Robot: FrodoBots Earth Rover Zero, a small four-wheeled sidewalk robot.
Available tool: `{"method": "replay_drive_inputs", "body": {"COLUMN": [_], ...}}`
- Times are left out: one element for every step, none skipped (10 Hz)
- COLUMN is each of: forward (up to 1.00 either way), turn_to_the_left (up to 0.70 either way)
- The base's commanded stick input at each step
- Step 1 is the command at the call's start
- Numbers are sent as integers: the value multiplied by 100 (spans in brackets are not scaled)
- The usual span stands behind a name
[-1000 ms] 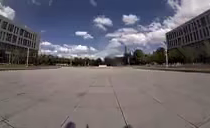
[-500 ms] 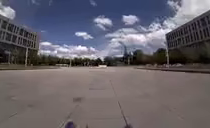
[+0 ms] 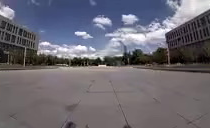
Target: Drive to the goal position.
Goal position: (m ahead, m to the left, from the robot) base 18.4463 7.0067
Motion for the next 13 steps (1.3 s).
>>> {"method": "replay_drive_inputs", "body": {"forward": [70,70,70,70,70,70,70,70,70,70,70,70,70], "turn_to_the_left": [0,0,0,0,0,0,0,0,0,0,0,0,0]}}
